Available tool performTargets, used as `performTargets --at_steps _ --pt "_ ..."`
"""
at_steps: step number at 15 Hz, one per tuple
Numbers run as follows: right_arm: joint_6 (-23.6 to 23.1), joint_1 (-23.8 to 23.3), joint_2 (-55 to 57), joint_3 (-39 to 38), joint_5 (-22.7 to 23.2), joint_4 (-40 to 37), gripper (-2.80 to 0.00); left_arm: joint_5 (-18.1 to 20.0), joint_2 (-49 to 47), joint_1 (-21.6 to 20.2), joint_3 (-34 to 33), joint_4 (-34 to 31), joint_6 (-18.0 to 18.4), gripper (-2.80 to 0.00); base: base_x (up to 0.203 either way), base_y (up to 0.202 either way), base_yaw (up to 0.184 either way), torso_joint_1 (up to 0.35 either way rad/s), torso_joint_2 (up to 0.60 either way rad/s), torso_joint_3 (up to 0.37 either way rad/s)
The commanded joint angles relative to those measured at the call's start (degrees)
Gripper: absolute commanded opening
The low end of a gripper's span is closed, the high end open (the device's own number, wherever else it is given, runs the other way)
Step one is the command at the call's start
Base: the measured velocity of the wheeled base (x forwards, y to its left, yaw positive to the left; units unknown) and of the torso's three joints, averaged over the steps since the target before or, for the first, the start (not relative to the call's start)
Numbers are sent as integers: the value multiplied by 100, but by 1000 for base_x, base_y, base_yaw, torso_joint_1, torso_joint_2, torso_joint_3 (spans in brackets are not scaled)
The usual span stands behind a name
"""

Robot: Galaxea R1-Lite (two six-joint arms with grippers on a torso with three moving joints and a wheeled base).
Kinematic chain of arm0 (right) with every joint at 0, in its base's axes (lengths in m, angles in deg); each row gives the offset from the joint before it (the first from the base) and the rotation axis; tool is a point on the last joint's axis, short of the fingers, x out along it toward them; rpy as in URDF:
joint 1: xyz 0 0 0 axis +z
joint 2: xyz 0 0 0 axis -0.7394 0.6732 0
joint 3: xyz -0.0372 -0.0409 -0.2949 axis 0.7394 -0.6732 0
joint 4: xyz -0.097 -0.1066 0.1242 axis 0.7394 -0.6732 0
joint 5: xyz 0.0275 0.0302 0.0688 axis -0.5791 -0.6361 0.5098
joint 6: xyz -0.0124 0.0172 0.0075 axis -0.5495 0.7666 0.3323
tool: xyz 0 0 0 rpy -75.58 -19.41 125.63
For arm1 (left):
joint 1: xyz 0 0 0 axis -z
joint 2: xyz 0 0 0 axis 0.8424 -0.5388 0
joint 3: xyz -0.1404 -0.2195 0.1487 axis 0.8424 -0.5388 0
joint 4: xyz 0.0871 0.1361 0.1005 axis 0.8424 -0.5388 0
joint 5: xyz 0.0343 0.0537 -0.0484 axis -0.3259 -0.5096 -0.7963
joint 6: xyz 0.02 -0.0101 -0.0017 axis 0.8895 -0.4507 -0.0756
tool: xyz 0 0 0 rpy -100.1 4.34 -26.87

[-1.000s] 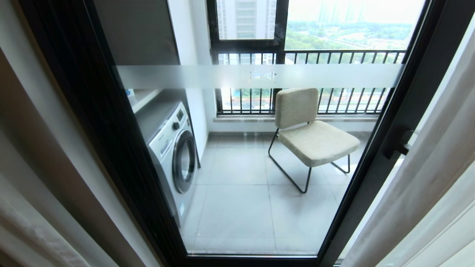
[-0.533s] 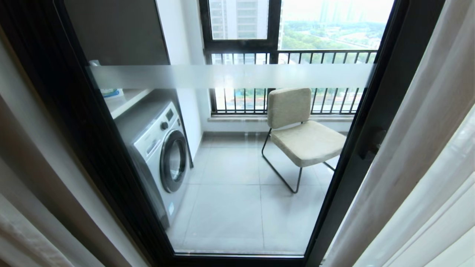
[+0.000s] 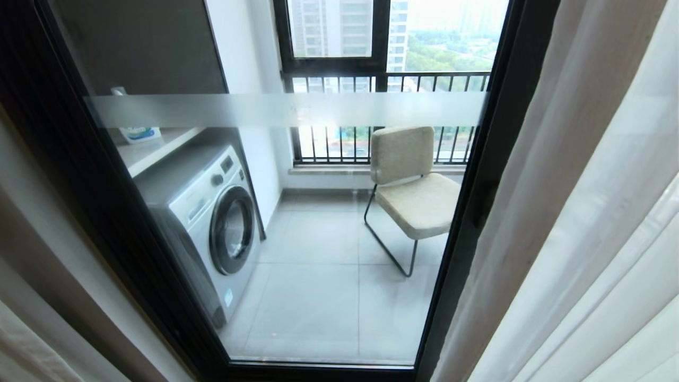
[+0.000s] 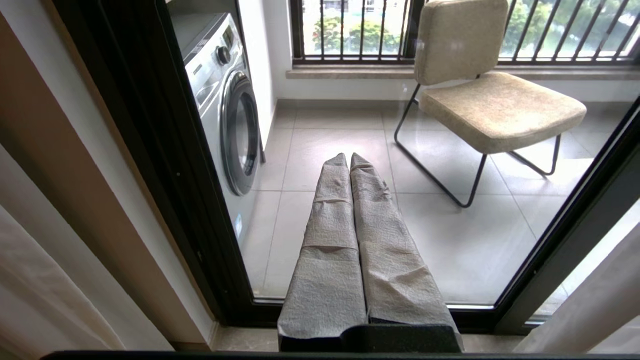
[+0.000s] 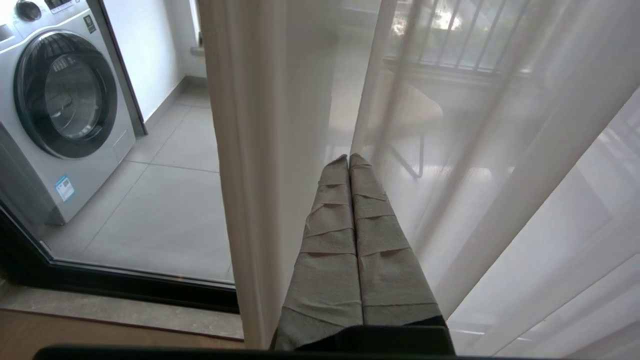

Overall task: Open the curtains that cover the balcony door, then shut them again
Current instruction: Pull the inner curtains open on both sides

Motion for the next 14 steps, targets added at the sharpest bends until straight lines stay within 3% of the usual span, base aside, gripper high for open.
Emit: performTargets --at_steps 1,14 --pt "-7 0 -2 -2 6 -2 -280 -3 2 2 0 -1 6 -280 0 -124 3 2 2 2" --pt "-7 0 -2 -2 6 -2 -280 -20 2 2 0 -1 -3 -280 0 -5 0 0 0 0"
